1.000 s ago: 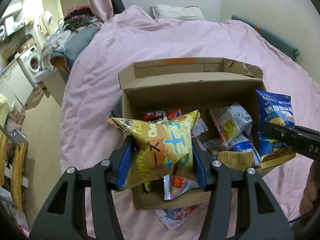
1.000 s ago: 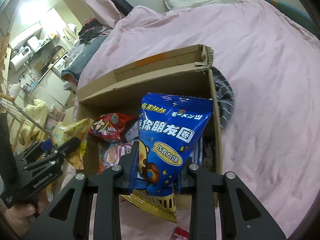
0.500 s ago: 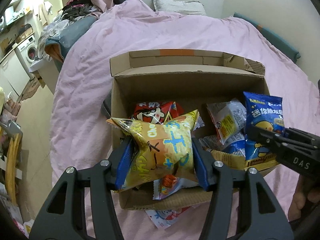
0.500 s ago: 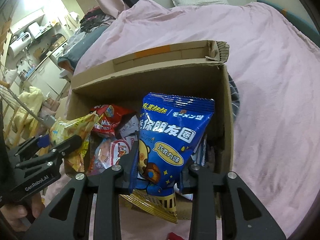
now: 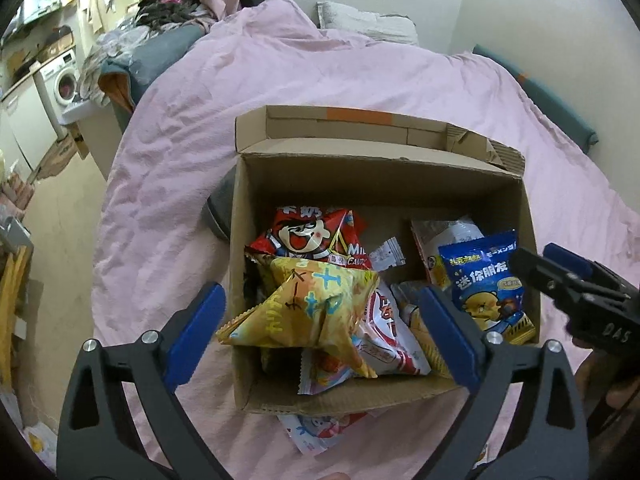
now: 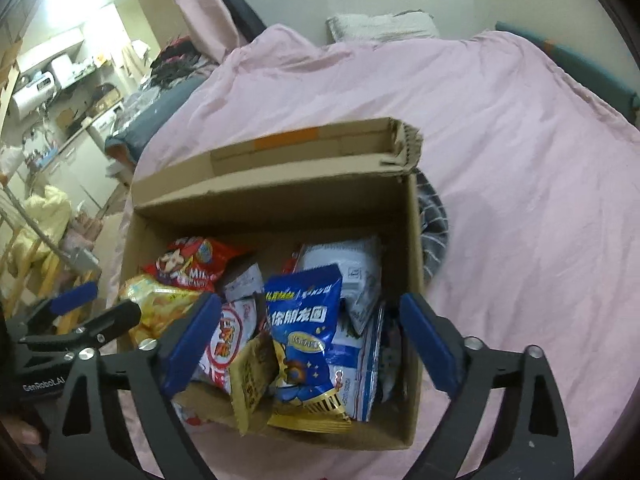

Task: Organize snacks
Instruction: 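Open both tools to drop the bags into the box, then move both tools back toward the remaining snacks beside the box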

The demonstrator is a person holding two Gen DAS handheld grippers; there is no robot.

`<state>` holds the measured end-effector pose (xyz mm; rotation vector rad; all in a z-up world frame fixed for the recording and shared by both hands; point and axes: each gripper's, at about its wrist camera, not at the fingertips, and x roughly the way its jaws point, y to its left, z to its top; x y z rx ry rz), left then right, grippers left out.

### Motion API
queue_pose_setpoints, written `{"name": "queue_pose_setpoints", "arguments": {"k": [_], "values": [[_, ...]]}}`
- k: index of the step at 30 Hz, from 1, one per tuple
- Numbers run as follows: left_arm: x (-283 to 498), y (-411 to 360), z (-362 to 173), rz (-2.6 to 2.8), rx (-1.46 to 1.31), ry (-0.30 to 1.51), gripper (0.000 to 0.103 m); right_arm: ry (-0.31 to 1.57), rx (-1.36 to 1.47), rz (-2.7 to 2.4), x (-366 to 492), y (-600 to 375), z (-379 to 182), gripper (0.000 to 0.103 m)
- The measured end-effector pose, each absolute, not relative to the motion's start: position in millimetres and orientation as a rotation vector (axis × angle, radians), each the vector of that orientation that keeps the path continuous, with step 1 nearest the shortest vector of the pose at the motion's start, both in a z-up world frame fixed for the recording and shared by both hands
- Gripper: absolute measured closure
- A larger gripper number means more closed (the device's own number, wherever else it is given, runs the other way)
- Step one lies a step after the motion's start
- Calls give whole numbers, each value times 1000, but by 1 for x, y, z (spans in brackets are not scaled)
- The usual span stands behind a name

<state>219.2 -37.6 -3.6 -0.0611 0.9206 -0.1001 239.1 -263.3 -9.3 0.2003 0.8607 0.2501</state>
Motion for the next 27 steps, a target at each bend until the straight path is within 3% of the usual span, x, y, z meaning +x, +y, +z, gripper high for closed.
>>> {"name": "queue_pose_setpoints", "arguments": {"k": [4, 22, 27], "values": [[221, -36, -6, -90, -61, 931, 7, 850, 219, 248, 240, -266, -8, 0], [197, -17, 16, -64, -129, 830, 7, 825, 240, 261, 216, -267, 5, 0], [185, -14, 26, -77, -130, 831, 1, 803, 205, 262, 194, -261, 13, 0]]}}
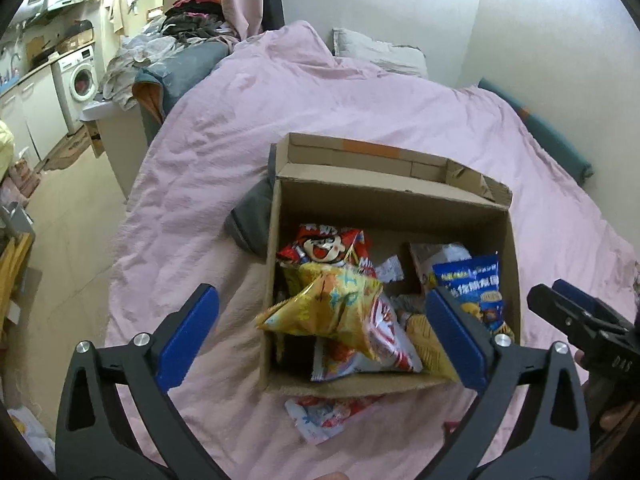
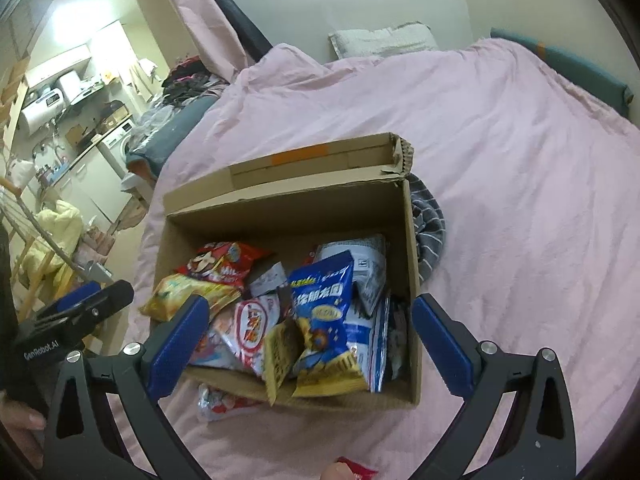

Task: Organize snacks
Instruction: 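Move both tools back toward the remaining snacks beside the box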

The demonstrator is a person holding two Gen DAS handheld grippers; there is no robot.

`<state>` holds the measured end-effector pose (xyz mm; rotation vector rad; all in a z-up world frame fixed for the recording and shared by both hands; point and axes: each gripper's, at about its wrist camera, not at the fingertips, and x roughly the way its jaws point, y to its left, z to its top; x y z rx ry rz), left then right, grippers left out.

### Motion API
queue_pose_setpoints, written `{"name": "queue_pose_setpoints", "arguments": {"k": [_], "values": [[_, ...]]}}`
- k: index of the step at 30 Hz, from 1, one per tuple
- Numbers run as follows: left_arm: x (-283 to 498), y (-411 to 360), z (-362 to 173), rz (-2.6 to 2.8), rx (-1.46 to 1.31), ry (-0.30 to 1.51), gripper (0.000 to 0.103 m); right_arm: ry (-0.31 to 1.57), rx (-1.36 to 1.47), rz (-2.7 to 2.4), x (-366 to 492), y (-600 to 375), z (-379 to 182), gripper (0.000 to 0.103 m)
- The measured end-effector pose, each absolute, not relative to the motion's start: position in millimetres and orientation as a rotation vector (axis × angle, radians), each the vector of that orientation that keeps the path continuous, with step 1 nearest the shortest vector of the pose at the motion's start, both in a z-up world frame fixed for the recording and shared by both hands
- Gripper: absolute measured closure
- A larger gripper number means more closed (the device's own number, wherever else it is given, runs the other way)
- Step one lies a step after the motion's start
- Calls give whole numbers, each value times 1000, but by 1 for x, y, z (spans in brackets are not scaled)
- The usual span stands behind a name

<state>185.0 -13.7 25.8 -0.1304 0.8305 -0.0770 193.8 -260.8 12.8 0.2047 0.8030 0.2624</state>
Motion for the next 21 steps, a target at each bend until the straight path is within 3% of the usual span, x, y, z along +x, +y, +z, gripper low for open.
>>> {"name": "queue_pose_setpoints", "arguments": {"k": [21], "values": [[116, -9, -7, -31, -92, 960, 1, 1063, 288, 206, 133, -278, -45, 0]]}}
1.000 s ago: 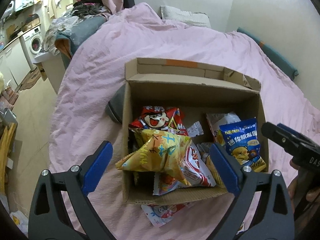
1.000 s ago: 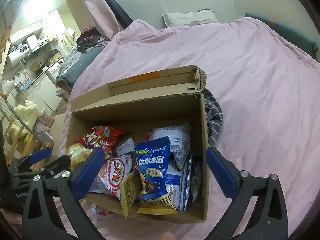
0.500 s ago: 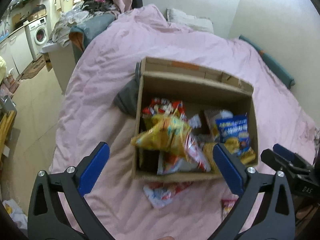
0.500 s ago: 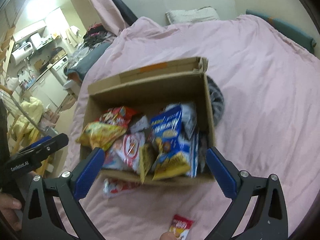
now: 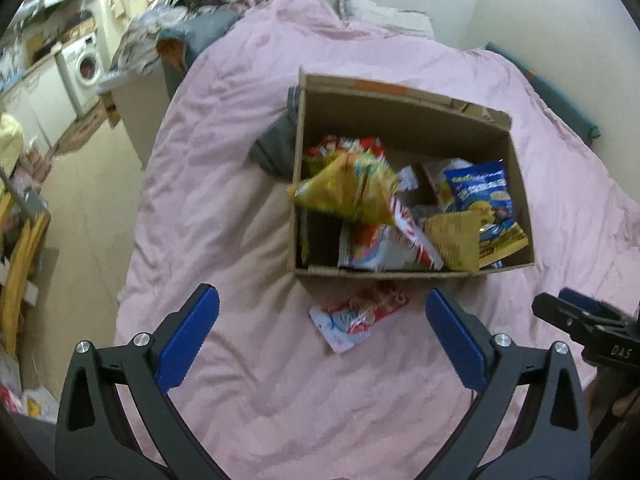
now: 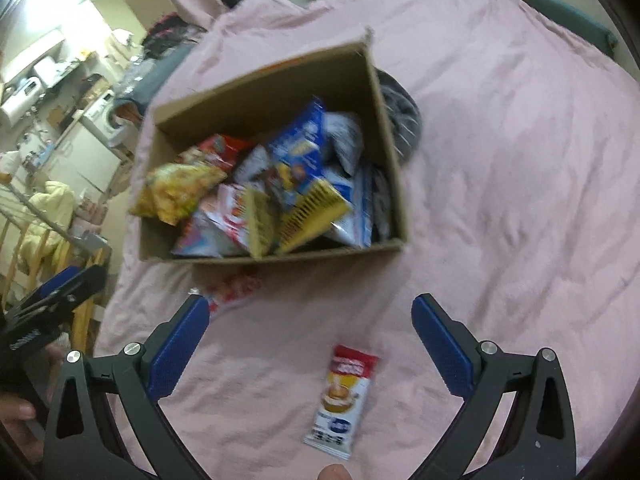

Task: Organize snacks
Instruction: 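Move both tools back toward the remaining snacks beside the box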

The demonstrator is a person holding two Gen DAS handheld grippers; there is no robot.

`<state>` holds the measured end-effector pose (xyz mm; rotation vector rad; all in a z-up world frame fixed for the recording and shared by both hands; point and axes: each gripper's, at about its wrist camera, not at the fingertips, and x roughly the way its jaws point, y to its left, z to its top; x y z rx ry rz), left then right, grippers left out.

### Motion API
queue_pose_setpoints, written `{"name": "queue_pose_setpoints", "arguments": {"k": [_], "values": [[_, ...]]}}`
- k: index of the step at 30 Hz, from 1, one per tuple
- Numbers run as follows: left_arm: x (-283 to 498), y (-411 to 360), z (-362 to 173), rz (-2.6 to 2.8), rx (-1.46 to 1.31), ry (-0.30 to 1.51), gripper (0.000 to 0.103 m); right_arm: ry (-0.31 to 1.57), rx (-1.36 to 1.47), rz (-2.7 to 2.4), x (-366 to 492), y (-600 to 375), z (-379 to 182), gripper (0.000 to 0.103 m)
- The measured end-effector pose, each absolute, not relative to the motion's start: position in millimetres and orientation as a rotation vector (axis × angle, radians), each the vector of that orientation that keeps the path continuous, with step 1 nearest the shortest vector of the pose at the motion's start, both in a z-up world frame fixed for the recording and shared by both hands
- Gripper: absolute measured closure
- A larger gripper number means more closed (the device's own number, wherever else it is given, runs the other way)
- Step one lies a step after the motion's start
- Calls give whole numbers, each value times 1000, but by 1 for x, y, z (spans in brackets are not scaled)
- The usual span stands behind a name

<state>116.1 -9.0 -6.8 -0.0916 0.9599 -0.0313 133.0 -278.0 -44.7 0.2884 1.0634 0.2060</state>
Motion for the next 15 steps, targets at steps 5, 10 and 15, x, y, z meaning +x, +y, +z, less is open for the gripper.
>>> {"name": "queue_pose_setpoints", "arguments": {"k": [5, 10, 15], "values": [[120, -10, -27, 4, -81, 1026, 1, 1162, 391, 164, 137, -297, -71, 0], [125, 1, -33, 38, -142, 1057, 1, 1260, 460, 139, 142, -300, -95, 0], [129, 15, -37, 81, -166, 1082, 1, 1406, 363, 148, 150, -273, -122, 0]]}}
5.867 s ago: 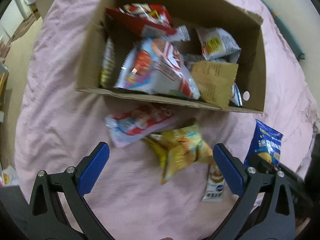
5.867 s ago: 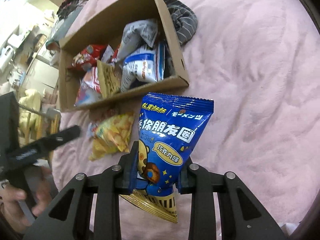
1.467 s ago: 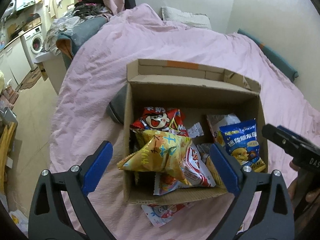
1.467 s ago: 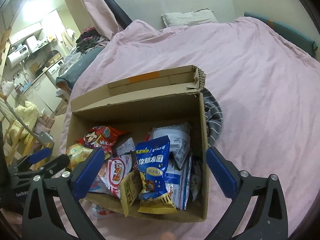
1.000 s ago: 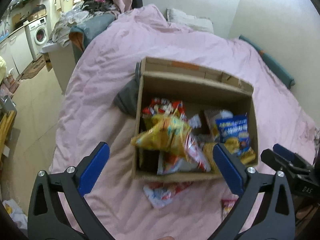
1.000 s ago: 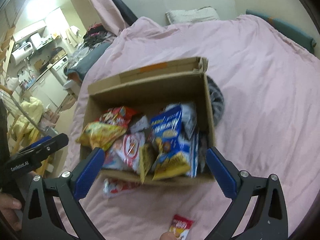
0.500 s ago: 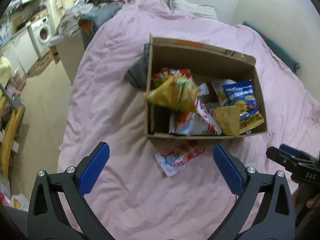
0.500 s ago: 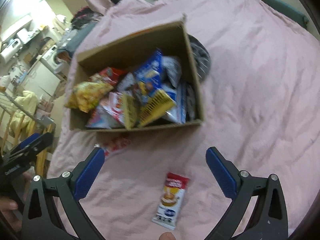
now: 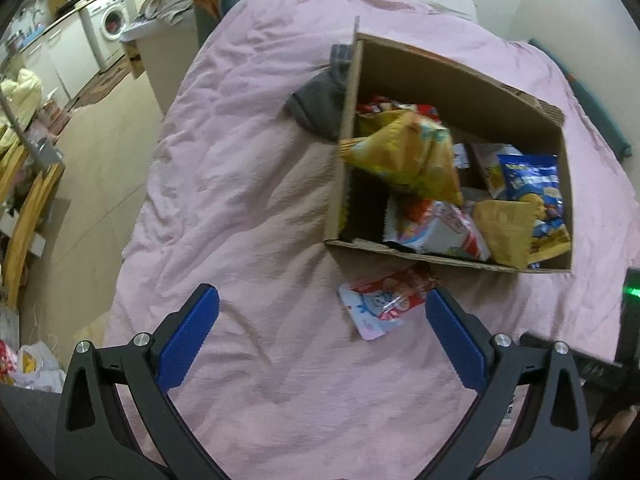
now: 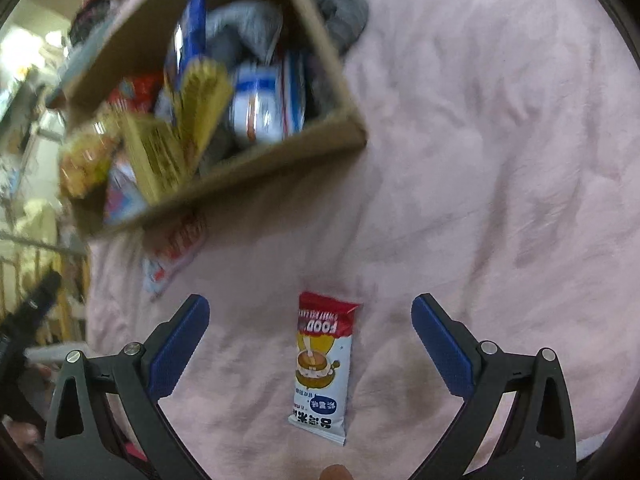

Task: Organize snacks
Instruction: 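Move both tools back toward the remaining snacks beside the box, then grasp the red-white rice cake stick with the right tool, then grasp the red-white wafer packet with the left tool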

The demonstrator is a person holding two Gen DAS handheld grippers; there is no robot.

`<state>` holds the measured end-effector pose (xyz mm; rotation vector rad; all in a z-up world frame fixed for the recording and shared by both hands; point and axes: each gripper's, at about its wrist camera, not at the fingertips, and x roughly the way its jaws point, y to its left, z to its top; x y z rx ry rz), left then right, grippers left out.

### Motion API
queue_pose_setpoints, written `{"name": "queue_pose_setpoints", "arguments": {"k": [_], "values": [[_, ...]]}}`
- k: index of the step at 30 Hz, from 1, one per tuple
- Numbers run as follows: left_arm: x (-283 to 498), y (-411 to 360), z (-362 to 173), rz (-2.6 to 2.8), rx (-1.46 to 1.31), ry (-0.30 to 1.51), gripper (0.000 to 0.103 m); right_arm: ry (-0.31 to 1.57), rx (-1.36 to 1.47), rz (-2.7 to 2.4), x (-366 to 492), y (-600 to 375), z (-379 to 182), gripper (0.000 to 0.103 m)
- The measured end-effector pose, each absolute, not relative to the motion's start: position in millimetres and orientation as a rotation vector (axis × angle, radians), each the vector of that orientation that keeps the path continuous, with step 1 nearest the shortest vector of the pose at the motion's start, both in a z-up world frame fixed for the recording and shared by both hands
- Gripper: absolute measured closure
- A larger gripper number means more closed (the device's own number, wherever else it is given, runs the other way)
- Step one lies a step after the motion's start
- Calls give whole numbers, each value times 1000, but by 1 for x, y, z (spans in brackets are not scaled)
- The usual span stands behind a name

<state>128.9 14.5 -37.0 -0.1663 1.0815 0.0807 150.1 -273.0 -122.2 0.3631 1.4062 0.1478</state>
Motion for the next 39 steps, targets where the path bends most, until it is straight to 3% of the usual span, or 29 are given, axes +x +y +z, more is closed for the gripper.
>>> {"name": "queue_pose_setpoints", "arguments": {"k": [5, 9, 13, 14, 15, 25, 29, 33, 39], "values": [[131, 26, -44, 95, -197, 1116, 1, 1528, 167, 176, 139, -239, -150, 4], [136, 24, -54, 86, -175, 1164, 1, 1517, -14, 151, 133, -227, -155, 30], [142, 12, -71, 50, -126, 1226, 1, 1486, -111, 163, 126, -220, -152, 44], [144, 4, -78, 26, -93, 1250, 1, 1476, -118, 167, 124, -220, -150, 57], [145, 0, -81, 13, -77, 1260, 1, 1466, -117, 170, 122, -220, -148, 64], [167, -83, -116, -234, 308, 1300, 2, 1354, 82, 241, 125, -241, -111, 68], [178, -98, -143, -295, 396, 1375, 31, 1333, 115, 249, 127, -250, -103, 68], [186, -99, -147, -302, 380, 1366, 34, 1323, 127, 256, 135, -259, -96, 68], [187, -108, -140, -356, 391, 1337, 72, 1308, 126, 267, 140, -258, -89, 68]]}}
